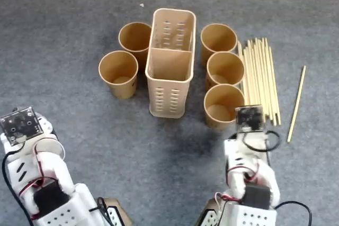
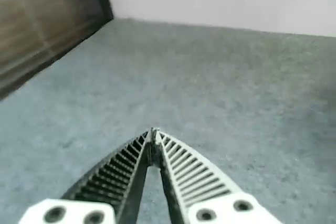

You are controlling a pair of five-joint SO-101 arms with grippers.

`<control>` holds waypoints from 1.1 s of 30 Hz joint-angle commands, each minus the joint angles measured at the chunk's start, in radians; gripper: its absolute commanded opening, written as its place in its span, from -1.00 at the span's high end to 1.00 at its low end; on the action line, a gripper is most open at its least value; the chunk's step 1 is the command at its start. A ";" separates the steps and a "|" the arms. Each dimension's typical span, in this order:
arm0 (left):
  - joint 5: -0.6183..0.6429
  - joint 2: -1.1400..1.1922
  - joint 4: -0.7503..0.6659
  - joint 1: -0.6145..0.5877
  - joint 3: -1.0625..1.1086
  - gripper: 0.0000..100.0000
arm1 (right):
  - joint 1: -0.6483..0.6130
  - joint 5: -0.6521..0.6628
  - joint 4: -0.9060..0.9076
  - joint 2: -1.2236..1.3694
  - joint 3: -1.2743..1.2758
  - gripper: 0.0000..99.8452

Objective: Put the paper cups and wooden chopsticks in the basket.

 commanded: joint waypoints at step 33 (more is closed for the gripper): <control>-0.026 2.190 1.010 0.366 -2.462 0.98 | -0.101 -0.109 -0.133 1.431 -0.894 0.67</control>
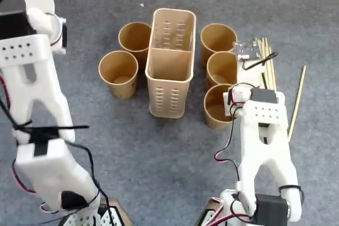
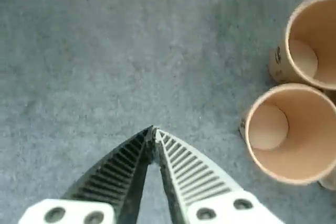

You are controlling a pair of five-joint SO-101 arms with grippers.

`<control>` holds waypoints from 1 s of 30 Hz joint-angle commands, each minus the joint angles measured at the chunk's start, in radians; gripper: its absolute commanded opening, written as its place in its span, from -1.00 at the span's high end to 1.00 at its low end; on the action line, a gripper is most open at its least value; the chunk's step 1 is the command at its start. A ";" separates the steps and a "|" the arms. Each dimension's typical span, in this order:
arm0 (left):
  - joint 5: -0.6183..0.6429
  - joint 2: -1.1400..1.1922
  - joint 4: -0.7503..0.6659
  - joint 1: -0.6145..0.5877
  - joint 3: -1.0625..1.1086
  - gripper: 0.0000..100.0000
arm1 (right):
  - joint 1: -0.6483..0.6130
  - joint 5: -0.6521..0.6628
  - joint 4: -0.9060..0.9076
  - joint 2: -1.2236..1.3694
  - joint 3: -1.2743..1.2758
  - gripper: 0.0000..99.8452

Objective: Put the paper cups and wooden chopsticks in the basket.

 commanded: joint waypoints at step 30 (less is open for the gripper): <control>-0.005 0.390 -0.023 0.259 -0.134 0.74 | -0.007 -0.009 -0.101 0.245 -0.038 0.99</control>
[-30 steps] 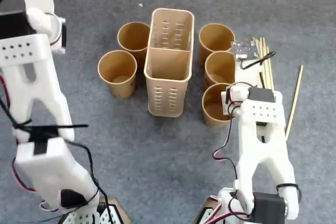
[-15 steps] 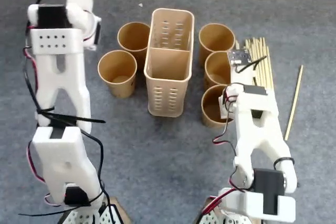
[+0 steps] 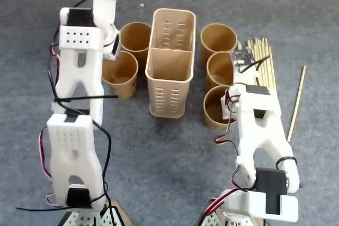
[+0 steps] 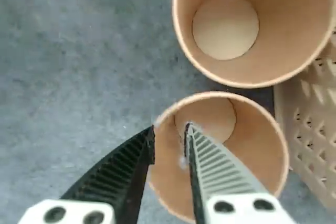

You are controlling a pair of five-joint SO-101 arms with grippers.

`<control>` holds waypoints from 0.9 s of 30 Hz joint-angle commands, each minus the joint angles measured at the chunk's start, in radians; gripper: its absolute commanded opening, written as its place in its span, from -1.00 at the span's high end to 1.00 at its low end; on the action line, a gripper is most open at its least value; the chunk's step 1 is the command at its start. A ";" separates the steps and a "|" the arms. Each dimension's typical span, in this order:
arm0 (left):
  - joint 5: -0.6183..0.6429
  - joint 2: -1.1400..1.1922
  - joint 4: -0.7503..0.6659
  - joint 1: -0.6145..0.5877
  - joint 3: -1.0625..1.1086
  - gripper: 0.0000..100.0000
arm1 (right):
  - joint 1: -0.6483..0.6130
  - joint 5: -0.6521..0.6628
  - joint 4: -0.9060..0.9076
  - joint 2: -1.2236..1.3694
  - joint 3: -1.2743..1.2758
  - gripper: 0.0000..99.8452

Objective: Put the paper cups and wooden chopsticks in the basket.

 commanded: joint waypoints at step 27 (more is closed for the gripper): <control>-0.040 -0.150 0.025 -0.007 -0.077 0.57 | -0.010 -0.005 -0.008 0.001 -0.022 0.99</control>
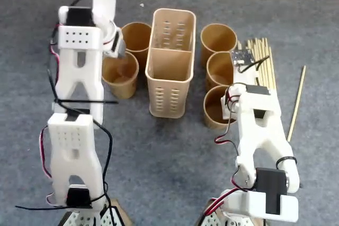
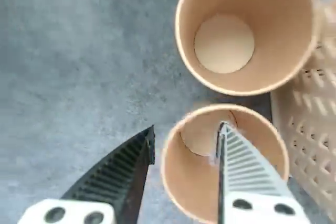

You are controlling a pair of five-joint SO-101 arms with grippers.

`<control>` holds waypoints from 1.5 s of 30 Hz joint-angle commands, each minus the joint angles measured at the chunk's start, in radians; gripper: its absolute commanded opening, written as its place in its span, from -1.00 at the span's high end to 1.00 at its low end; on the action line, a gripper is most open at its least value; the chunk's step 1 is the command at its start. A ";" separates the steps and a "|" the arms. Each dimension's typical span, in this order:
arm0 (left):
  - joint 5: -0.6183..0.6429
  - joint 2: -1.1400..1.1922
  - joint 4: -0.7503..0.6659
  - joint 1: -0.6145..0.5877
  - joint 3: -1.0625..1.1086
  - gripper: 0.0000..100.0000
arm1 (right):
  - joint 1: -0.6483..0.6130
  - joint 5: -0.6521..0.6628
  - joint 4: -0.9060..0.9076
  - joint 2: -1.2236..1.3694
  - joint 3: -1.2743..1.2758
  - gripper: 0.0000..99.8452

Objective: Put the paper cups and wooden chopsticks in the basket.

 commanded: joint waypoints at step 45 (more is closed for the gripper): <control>-0.020 -0.318 0.015 -0.251 0.073 0.99 | -0.005 -0.008 0.630 -0.358 -0.556 0.99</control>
